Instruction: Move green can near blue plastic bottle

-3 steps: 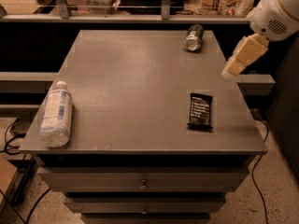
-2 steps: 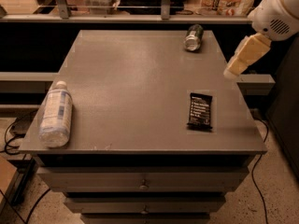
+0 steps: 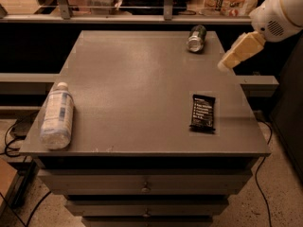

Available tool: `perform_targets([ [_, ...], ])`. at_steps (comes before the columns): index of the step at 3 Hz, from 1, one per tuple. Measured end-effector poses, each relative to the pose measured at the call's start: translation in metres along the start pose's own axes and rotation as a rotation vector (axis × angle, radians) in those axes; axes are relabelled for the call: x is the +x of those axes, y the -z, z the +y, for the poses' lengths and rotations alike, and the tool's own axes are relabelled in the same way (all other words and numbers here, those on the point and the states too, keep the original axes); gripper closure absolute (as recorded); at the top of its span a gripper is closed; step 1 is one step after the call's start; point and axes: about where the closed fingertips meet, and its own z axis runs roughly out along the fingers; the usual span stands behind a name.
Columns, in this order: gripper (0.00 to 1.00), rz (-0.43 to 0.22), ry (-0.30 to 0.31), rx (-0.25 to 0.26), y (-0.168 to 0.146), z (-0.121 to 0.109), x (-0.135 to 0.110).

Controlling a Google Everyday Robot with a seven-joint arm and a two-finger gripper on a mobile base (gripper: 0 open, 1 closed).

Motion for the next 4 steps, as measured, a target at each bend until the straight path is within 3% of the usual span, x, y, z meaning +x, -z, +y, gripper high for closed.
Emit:
perform_targets([
  [2,0.00,-0.203,-0.115,0.008,-0.045,-0.048,-0.007],
  [3,0.00,-0.254,-0.173,0.005,-0.073,-0.070,-0.004],
  [4,0.00,-0.255,-0.251,0.015,-0.103,-0.095,-0.002],
])
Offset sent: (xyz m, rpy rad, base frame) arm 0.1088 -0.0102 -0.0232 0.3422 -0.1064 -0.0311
